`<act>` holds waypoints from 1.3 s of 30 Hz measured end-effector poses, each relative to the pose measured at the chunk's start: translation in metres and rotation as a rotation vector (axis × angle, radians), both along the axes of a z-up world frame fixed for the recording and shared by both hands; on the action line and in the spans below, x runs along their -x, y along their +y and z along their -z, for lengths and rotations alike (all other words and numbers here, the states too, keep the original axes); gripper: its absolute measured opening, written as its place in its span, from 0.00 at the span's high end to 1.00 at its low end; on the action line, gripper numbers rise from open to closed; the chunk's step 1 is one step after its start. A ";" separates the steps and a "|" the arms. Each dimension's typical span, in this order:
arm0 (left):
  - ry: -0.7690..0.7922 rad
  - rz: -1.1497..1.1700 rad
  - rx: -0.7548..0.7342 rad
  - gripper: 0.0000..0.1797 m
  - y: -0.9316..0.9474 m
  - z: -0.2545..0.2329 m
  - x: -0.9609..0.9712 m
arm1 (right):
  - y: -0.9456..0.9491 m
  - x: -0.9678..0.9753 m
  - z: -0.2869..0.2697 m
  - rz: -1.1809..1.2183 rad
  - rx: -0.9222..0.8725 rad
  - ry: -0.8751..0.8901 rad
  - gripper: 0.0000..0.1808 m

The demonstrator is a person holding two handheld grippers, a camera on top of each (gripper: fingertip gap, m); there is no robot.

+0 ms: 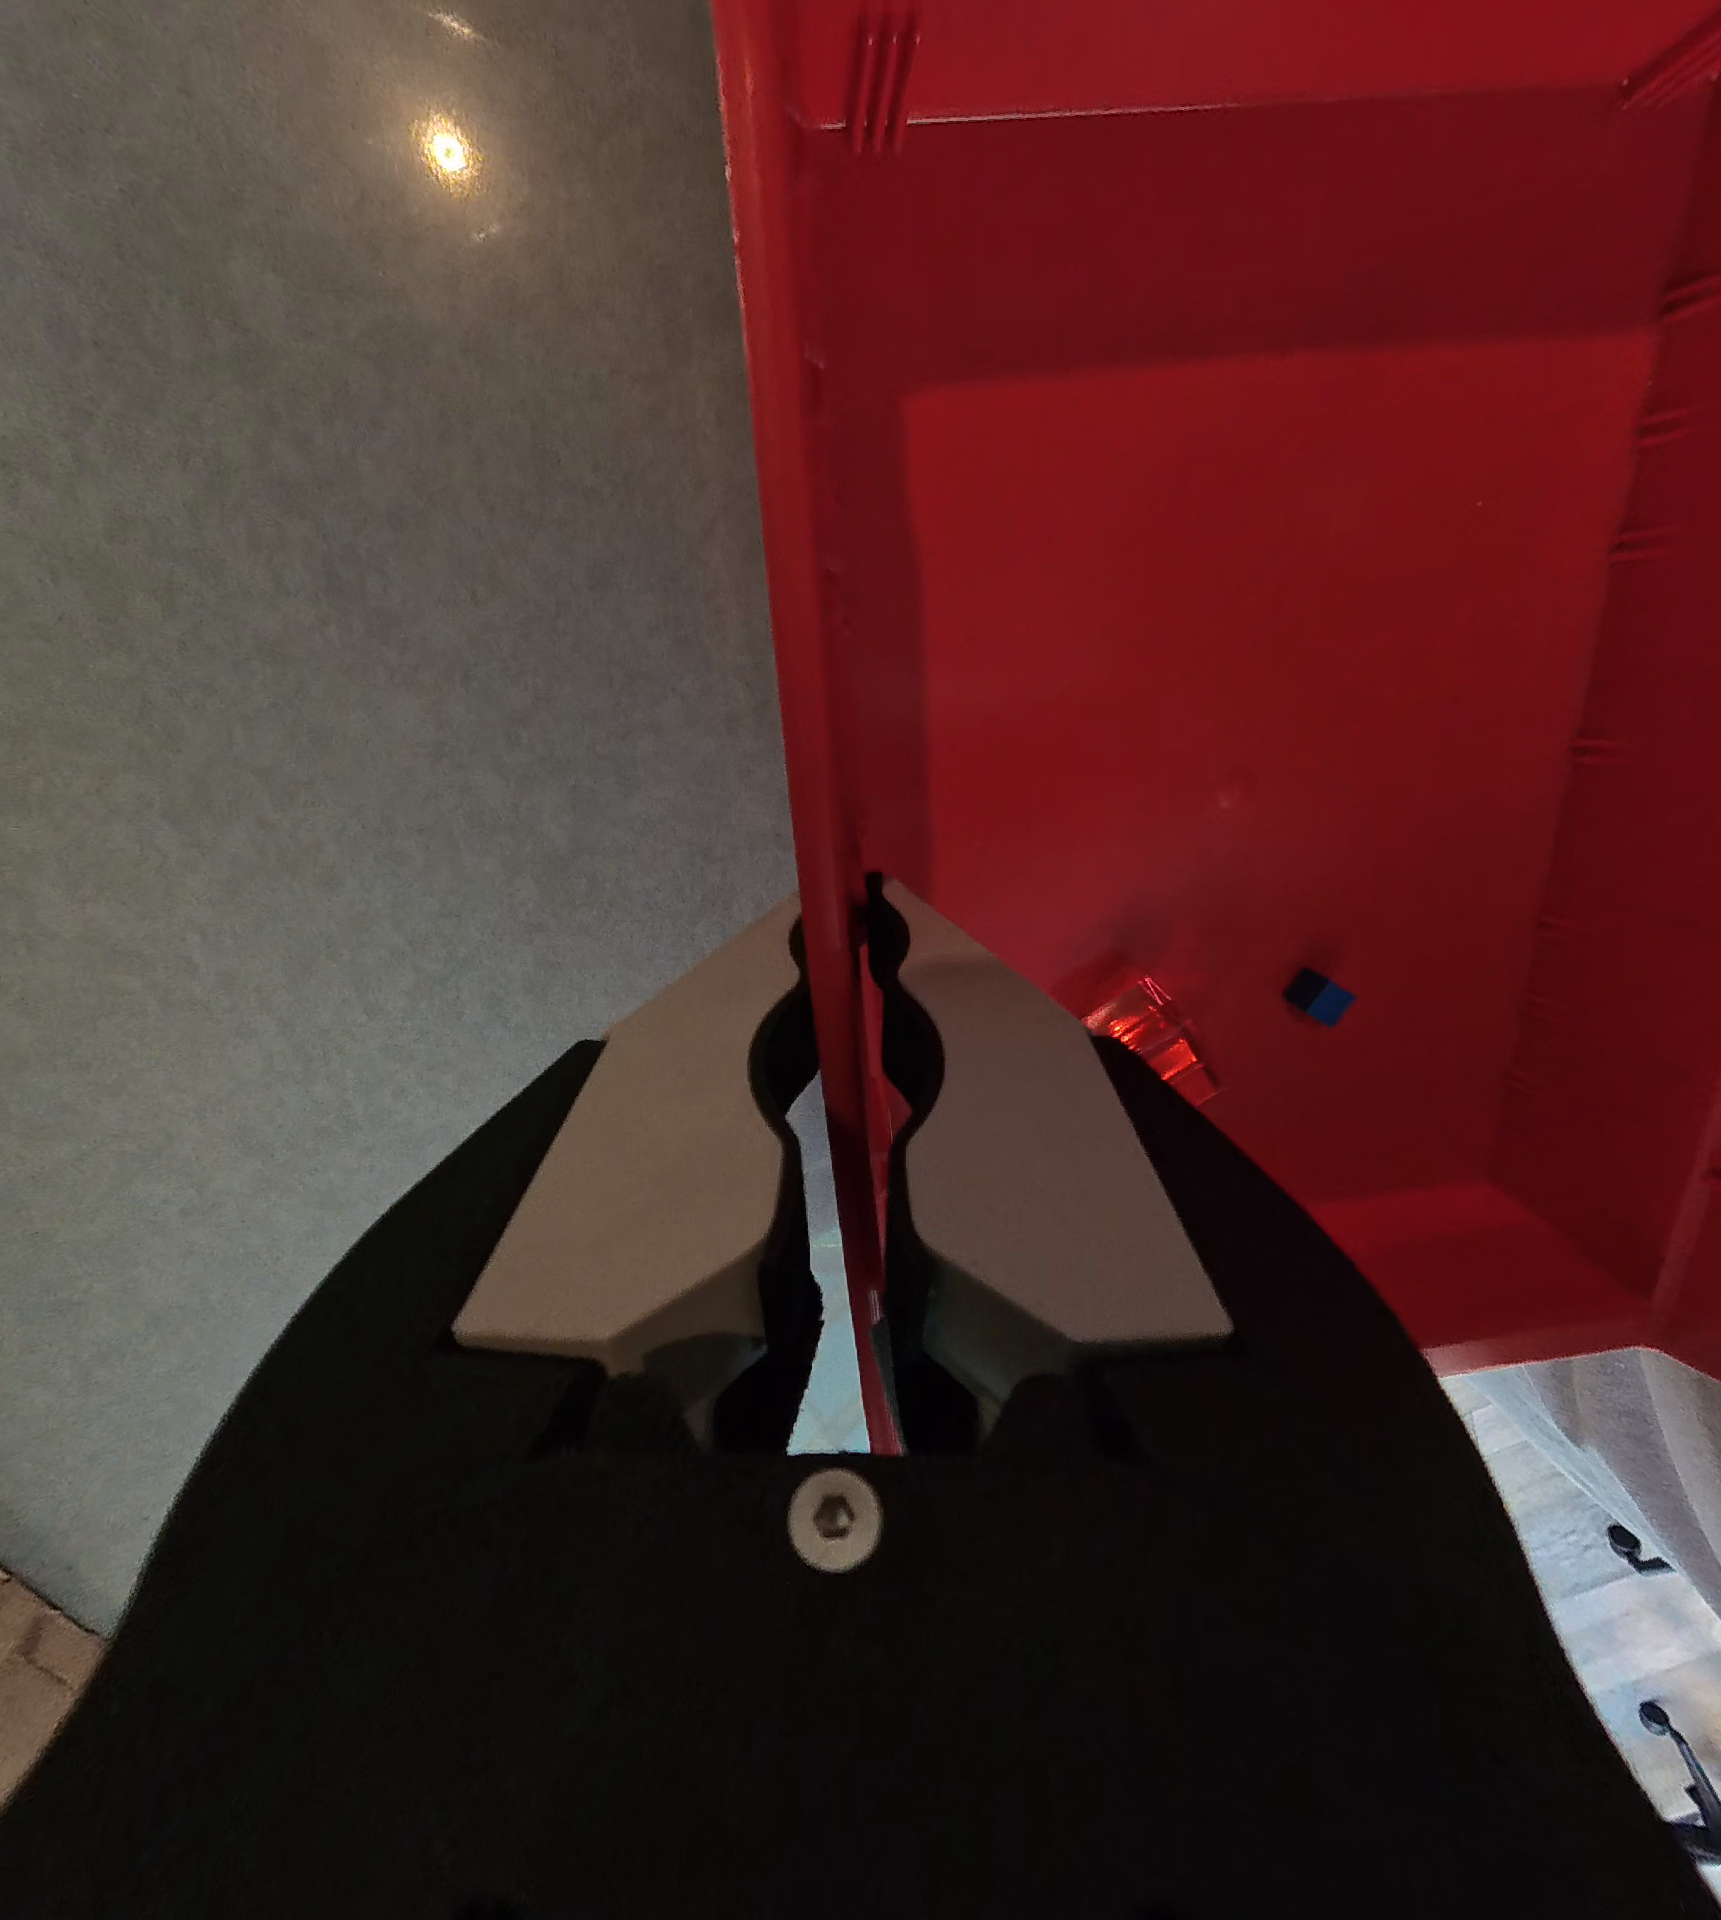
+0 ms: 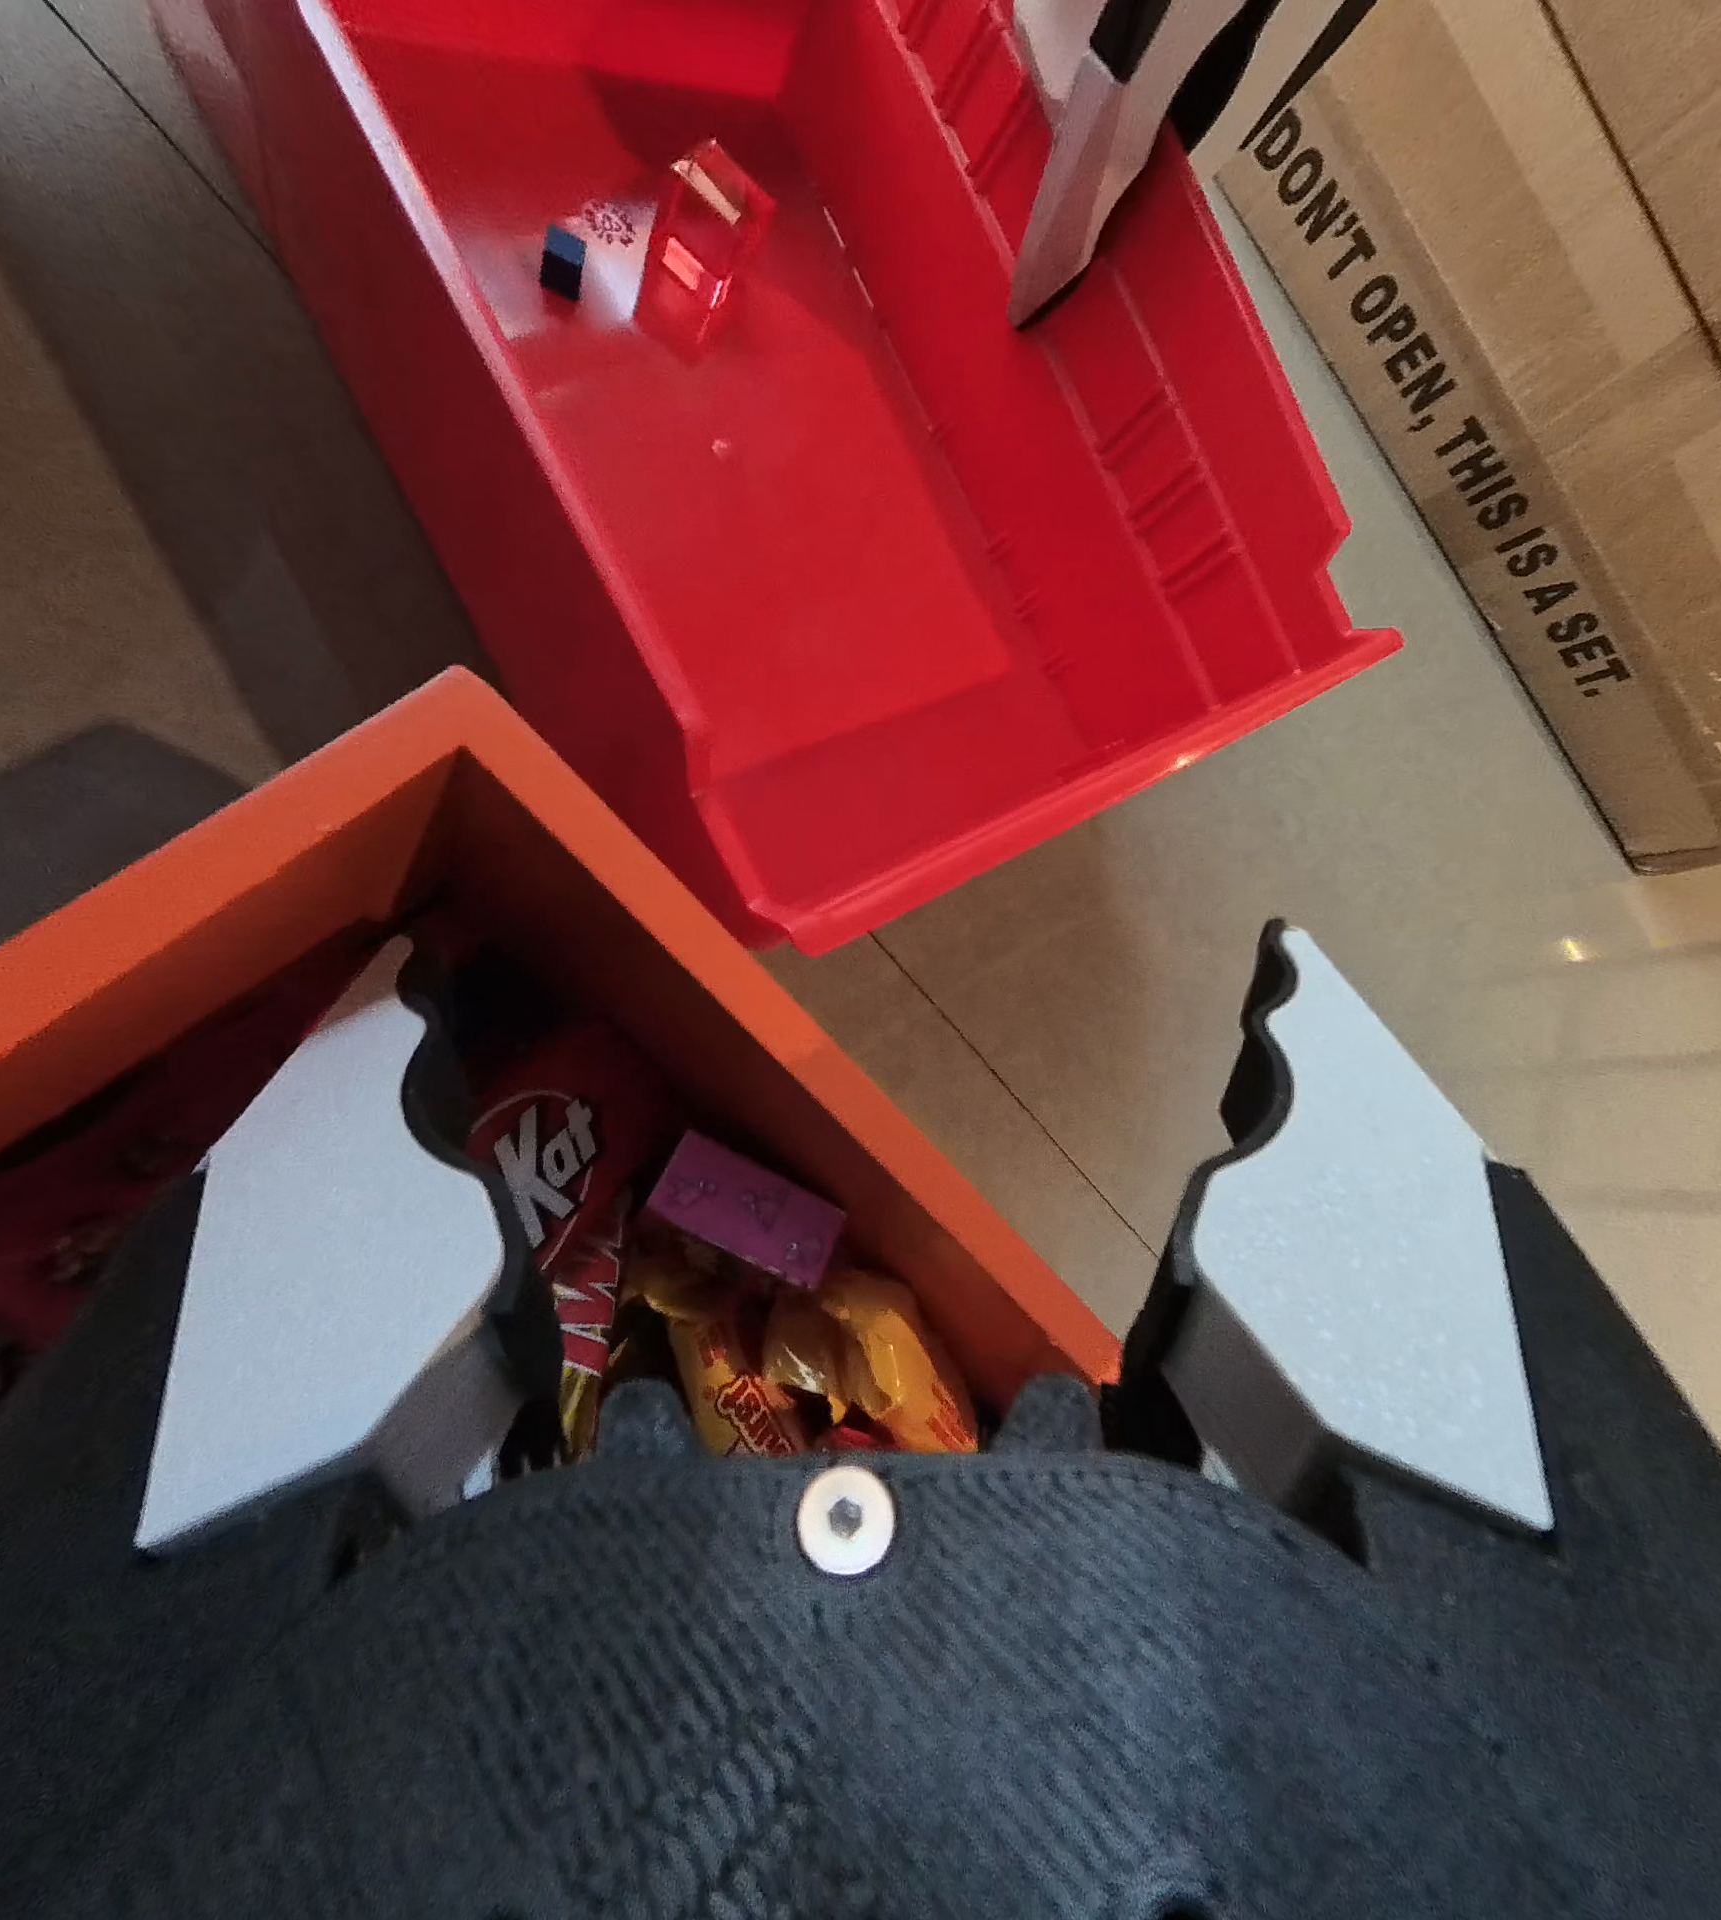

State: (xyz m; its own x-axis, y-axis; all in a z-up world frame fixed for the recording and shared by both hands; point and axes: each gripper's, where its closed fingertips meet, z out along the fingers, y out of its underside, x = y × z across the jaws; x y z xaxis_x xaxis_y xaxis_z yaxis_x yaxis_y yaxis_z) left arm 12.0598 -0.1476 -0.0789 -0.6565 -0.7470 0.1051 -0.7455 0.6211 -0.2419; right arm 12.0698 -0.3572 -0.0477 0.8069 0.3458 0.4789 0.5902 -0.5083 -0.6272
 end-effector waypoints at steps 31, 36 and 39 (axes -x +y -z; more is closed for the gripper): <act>-0.004 0.001 0.022 0.99 -0.002 0.000 0.000 | -0.001 -0.002 0.010 0.051 0.075 0.056 0.17; -0.012 -0.002 0.033 0.99 -0.002 0.000 -0.001 | 0.006 -0.008 0.016 0.151 0.114 0.029 0.17; -0.009 -0.002 0.041 0.99 -0.002 0.000 -0.001 | 0.004 -0.009 0.016 0.169 0.133 0.005 0.18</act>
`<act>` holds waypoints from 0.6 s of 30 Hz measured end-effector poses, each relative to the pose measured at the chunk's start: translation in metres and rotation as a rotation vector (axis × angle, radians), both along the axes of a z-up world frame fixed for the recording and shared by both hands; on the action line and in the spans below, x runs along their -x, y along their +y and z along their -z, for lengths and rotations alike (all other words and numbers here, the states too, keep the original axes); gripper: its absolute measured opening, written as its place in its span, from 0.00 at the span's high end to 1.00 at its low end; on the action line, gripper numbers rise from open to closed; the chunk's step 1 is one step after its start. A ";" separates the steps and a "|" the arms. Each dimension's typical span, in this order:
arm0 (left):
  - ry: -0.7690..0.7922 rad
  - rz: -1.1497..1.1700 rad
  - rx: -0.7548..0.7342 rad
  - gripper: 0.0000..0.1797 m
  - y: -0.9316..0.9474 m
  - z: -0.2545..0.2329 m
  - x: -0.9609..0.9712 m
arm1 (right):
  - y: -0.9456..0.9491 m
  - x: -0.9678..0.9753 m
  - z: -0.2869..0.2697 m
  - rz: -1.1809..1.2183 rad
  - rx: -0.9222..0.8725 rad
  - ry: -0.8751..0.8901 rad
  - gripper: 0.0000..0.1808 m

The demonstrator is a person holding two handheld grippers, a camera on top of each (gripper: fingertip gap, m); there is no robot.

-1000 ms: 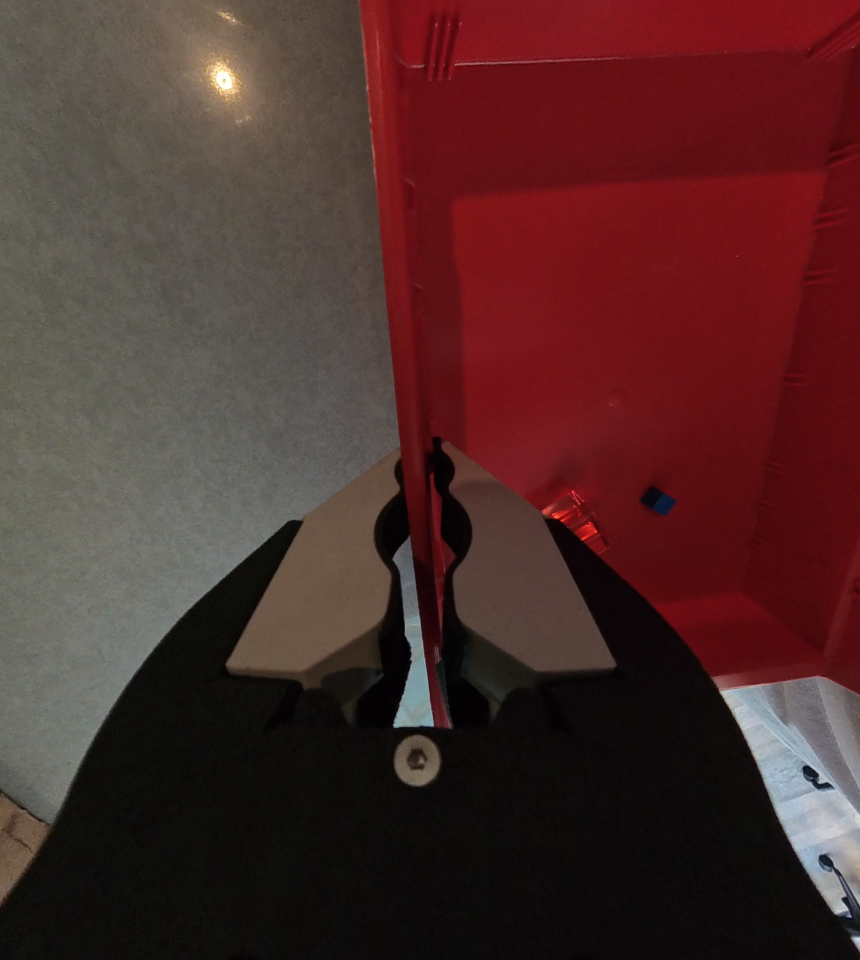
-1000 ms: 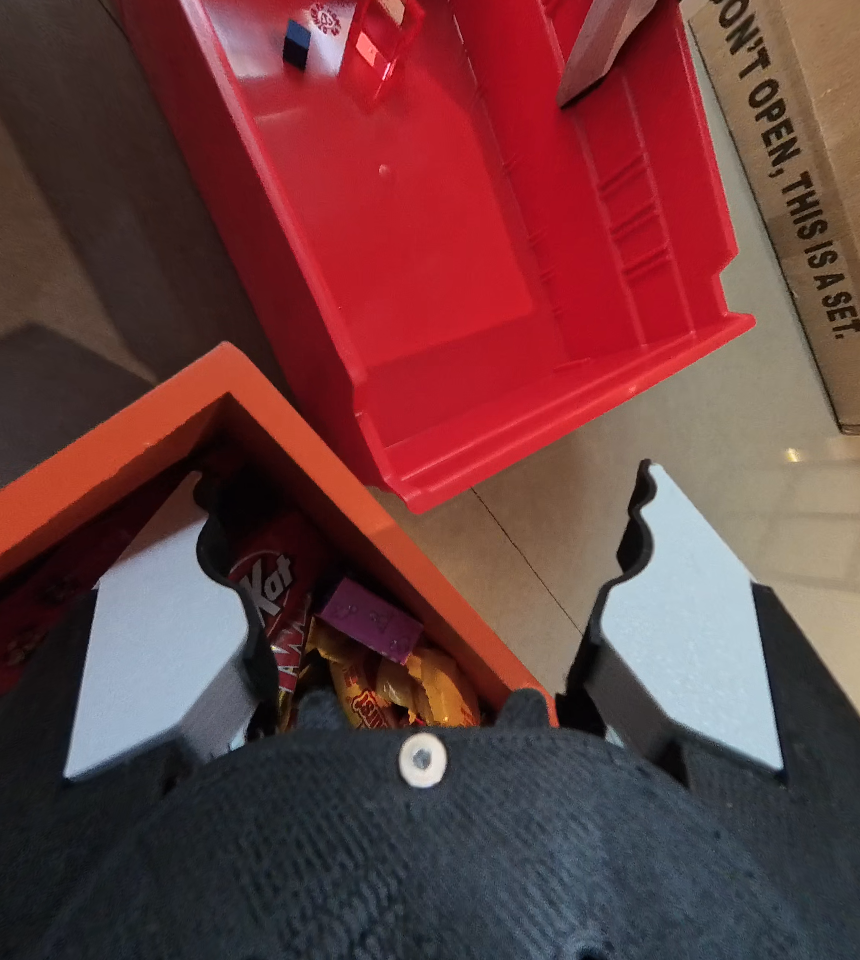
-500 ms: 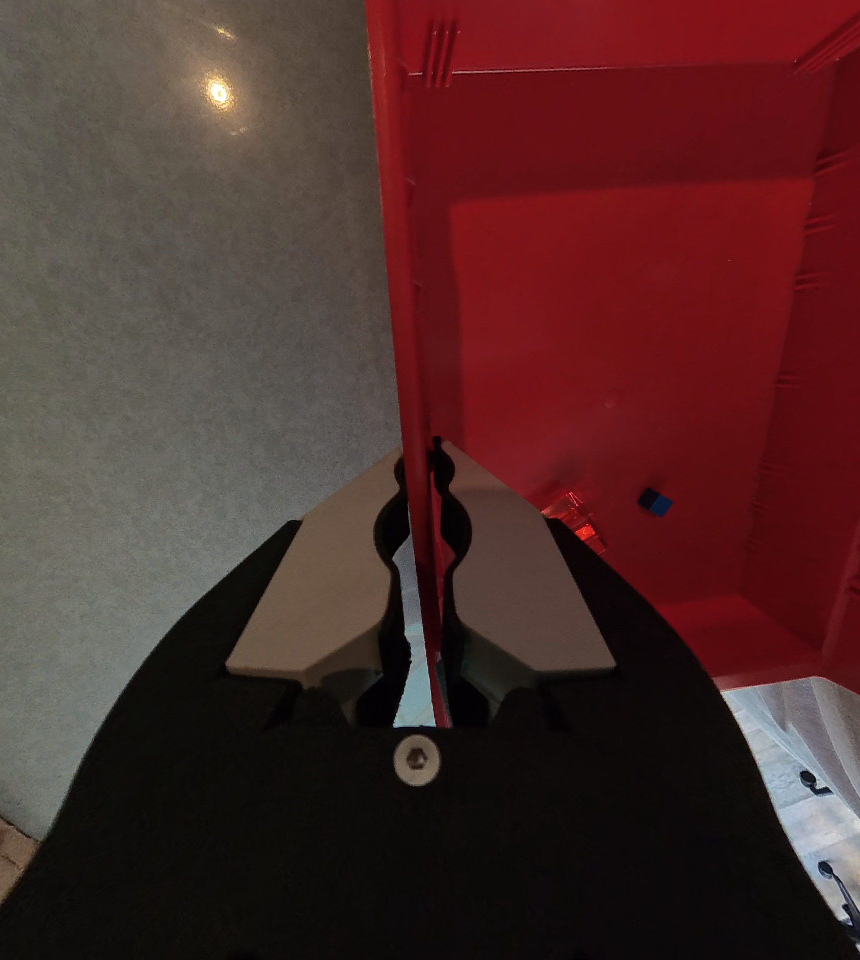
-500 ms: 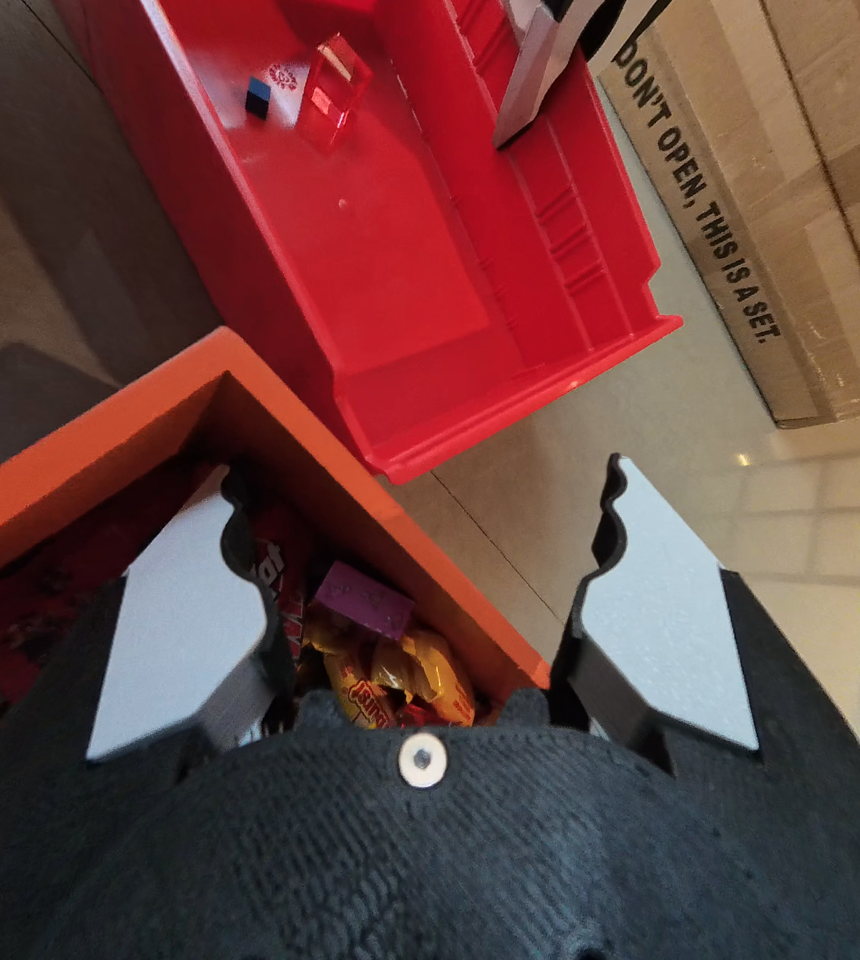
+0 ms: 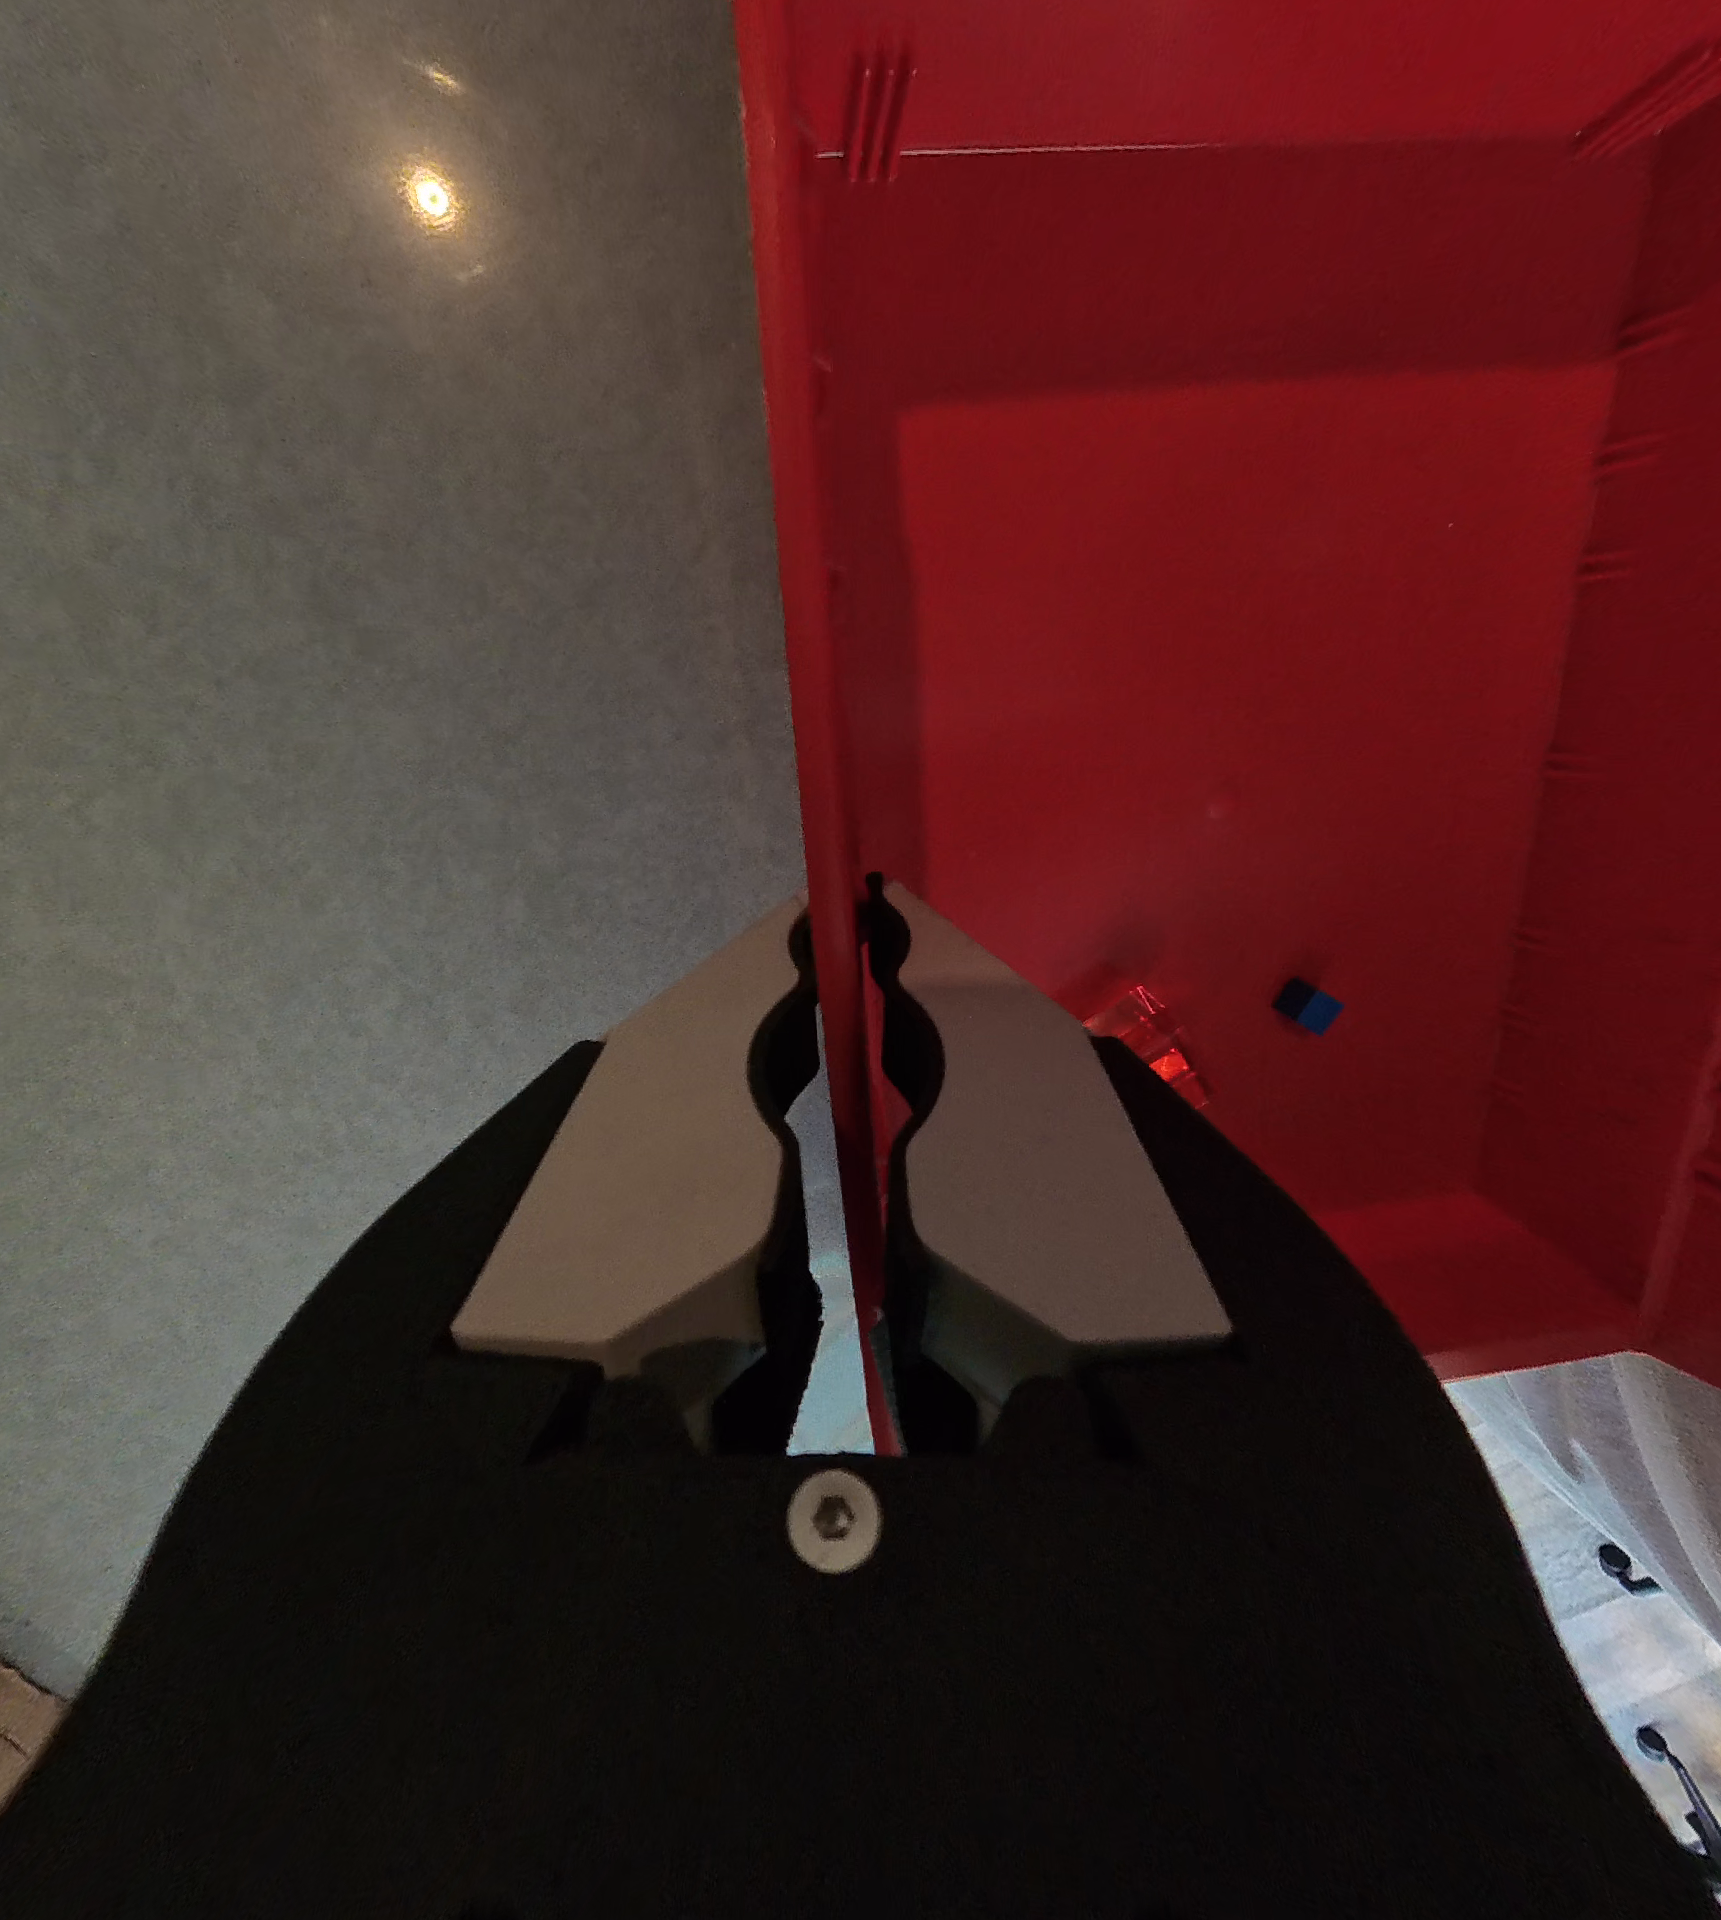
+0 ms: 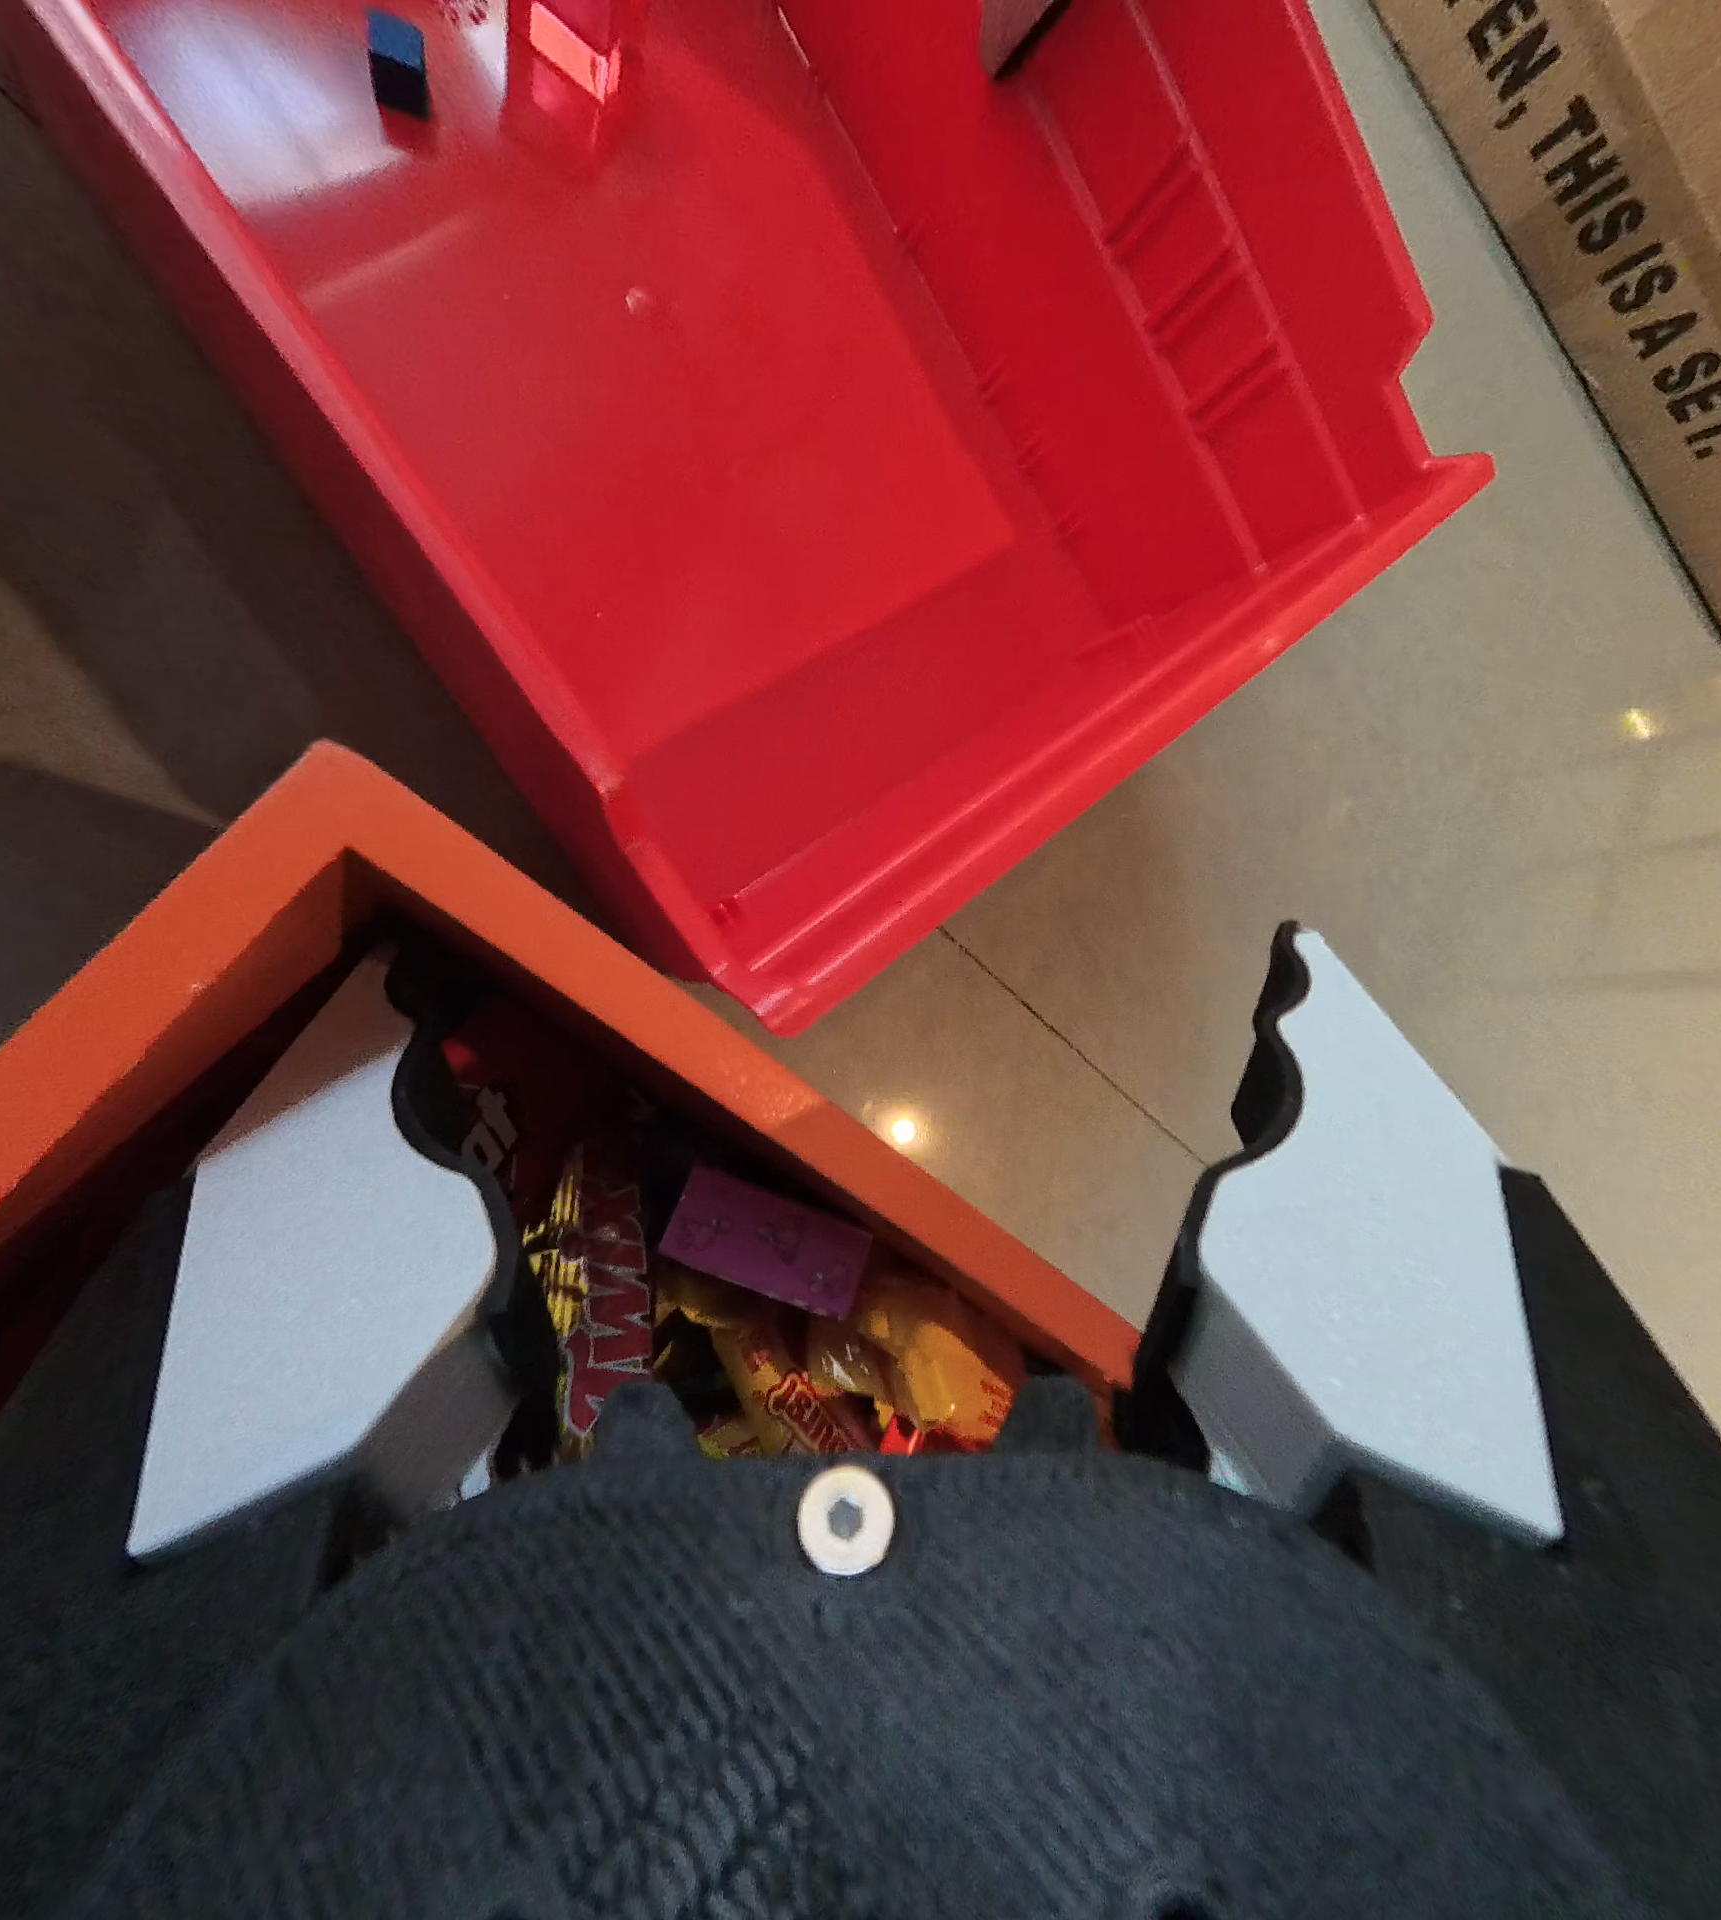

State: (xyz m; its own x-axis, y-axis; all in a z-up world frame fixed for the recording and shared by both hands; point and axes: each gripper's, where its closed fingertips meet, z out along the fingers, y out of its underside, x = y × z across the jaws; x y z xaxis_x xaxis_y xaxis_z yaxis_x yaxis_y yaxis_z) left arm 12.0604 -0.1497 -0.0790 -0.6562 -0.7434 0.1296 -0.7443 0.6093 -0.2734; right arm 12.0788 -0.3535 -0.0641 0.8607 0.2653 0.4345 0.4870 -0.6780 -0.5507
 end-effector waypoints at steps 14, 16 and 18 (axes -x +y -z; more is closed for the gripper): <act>0.003 0.005 0.000 0.98 0.000 0.000 0.000 | -0.044 -0.041 0.004 0.140 0.167 -0.060 0.26; 0.000 0.005 -0.002 0.98 0.000 0.000 0.000 | -0.048 -0.047 -0.001 0.169 0.152 -0.057 0.31; -0.001 0.004 0.000 0.99 0.000 0.000 0.000 | -0.053 -0.048 -0.008 0.210 0.123 0.008 0.33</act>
